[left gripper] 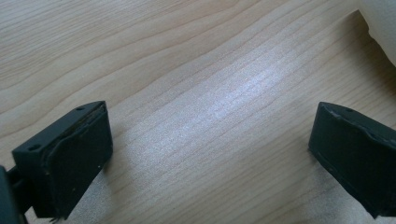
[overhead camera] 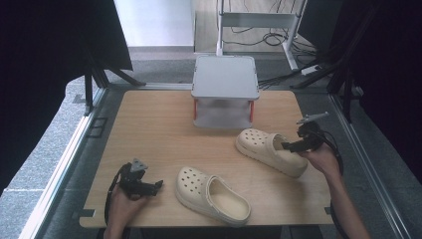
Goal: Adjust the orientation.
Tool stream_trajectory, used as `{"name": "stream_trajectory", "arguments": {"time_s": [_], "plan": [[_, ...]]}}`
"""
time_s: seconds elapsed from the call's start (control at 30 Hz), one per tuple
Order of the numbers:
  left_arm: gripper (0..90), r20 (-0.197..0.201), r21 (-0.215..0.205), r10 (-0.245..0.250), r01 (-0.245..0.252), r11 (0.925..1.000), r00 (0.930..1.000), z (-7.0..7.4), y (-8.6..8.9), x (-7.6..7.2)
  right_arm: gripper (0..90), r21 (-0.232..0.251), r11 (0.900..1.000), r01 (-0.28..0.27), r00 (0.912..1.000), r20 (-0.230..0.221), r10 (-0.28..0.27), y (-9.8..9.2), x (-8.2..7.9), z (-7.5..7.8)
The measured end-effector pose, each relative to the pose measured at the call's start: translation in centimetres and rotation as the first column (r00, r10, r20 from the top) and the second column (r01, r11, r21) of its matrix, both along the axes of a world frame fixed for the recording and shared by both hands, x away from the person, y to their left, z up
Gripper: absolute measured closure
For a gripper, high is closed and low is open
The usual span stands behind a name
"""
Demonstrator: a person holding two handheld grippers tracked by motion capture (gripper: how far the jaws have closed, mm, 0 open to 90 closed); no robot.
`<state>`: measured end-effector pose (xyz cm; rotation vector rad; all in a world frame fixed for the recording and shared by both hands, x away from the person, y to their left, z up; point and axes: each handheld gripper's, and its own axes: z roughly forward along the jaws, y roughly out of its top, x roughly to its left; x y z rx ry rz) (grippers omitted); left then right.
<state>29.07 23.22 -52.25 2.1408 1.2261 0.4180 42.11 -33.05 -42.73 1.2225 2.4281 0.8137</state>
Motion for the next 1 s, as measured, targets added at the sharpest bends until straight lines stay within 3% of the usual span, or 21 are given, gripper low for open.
{"name": "stream_trajectory", "arguments": {"time_s": [0.3, 0.4, 0.67, 0.87, 1.0], "plan": [[0.0, 0.0, 0.0, 0.0, 0.0, 1.0, 1.0, 0.0, 0.0, 0.0, 28.7, -0.023, 1.0, -0.005, 0.9999, -0.016, 0.005, 0.9, 2.1, -1.8], [0.0, 0.0, 0.0, 0.0, 0.0, 1.0, 1.0, 0.0, 0.0, 0.0, 36.1, -0.001, 1.0, -0.019, 0.9994, -0.029, 0.019, 1.4, 2.6, -2.3], [0.0, 0.0, 0.0, 0.0, 0.0, 1.0, 1.0, 0.0, 0.0, 0.0, 67.9, -0.014, 0.998, -0.057, 0.9958, -0.073, 0.056, 2.5, 3.3, -3.4], [0.0, 0.0, 0.0, 0.0, 0.0, 1.0, 1.0, 0.0, 0.0, 0.0, 72.3, -0.045, 0.998, -0.048, 0.9938, -0.102, 0.043, 2.9, 3.0, -2.9], [0.0, 0.0, 0.0, 0.0, 0.0, 1.0, 1.0, 0.0, 0.0, 0.0, 74.4, -0.022, 0.999, -0.042, 0.9904, -0.133, 0.039, 2.8, 2.6, -2.8]]}}
